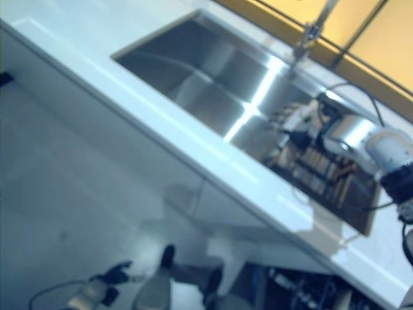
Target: Take plates into dishwasher
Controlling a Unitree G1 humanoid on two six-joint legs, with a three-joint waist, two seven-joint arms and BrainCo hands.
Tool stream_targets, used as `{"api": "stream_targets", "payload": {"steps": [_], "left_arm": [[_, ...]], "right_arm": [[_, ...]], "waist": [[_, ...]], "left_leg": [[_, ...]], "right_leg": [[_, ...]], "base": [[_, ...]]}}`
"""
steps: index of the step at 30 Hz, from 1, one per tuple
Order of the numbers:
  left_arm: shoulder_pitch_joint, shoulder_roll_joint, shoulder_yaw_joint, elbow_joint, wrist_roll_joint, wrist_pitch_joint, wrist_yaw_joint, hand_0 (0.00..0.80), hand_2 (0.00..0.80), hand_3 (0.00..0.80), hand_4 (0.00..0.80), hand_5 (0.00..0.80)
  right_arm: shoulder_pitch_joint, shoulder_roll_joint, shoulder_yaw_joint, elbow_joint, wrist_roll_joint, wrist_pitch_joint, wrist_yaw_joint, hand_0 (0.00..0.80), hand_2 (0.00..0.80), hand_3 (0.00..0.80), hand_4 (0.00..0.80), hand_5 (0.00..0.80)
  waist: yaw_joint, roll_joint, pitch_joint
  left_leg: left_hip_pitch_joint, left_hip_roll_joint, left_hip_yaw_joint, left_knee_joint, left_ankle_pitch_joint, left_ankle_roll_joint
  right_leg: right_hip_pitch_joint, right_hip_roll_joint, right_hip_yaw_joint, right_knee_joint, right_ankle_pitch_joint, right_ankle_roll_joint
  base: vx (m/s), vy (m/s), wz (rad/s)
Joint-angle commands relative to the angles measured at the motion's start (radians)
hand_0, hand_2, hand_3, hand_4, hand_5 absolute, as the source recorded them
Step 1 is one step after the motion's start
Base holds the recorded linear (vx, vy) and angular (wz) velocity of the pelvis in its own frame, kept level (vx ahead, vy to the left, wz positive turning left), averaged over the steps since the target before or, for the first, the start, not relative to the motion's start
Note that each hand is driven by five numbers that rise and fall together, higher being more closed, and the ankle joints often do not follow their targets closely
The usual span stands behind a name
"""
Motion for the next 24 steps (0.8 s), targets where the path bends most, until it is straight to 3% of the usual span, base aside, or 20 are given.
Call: {"api": "stream_targets", "payload": {"steps": [1,2,5,6,24], "left_arm": [[-0.022,0.028,-0.020,-0.025,-0.024,-0.012,0.008,0.000,0.000,0.000,0.000,0.000],[-0.022,0.027,-0.018,-0.026,-0.024,-0.011,0.007,0.000,0.000,0.000,0.000,0.000],[-0.021,0.023,-0.016,-0.027,-0.022,-0.010,0.010,0.000,0.000,0.000,0.000,0.000],[-0.022,0.023,-0.017,-0.028,-0.023,-0.007,0.009,0.000,0.000,0.000,0.000,0.000],[-0.012,0.020,-0.010,-0.031,-0.015,-0.012,-0.001,0.000,0.000,0.000,0.000,0.000]], "right_arm": [[-0.022,-0.051,0.019,0.006,0.004,0.029,-0.008,0.204,0.204,0.204,0.204,0.204],[-0.019,-0.053,0.017,0.006,0.003,0.030,-0.006,0.383,0.383,0.383,0.383,0.383],[-0.004,-0.057,0.005,0.013,0.000,0.027,-0.019,0.637,0.637,0.637,0.637,0.637],[-0.003,-0.056,0.002,0.016,-0.003,0.026,-0.021,0.794,0.794,0.794,0.794,0.794],[0.021,-0.062,-0.040,0.015,-0.040,0.038,-0.055,0.800,0.800,0.800,0.800,0.800]], "waist": [[0.010,-0.013,0.005],[0.009,-0.013,0.004],[0.007,-0.015,0.003],[0.007,-0.015,0.003],[0.000,-0.017,-0.005]], "left_leg": [[0.037,0.036,0.075,0.009,-0.086,-0.009],[0.037,0.036,0.076,0.009,-0.087,-0.009],[0.040,0.037,0.079,0.010,-0.088,-0.008],[0.040,0.036,0.079,0.010,-0.088,-0.007],[0.048,0.029,0.090,0.015,-0.098,0.001]], "right_leg": [[-0.046,-0.022,0.010,0.090,-0.037,0.027],[-0.046,-0.022,0.010,0.090,-0.037,0.027],[-0.045,-0.023,0.012,0.092,-0.037,0.027],[-0.046,-0.022,0.012,0.091,-0.037,0.027],[-0.039,-0.026,0.024,0.085,-0.031,0.030]], "base": [[0.000,0.000,0.00],[0.000,0.000,0.00],[0.000,0.000,0.00],[0.000,0.000,0.00],[-0.002,0.004,0.00]]}}
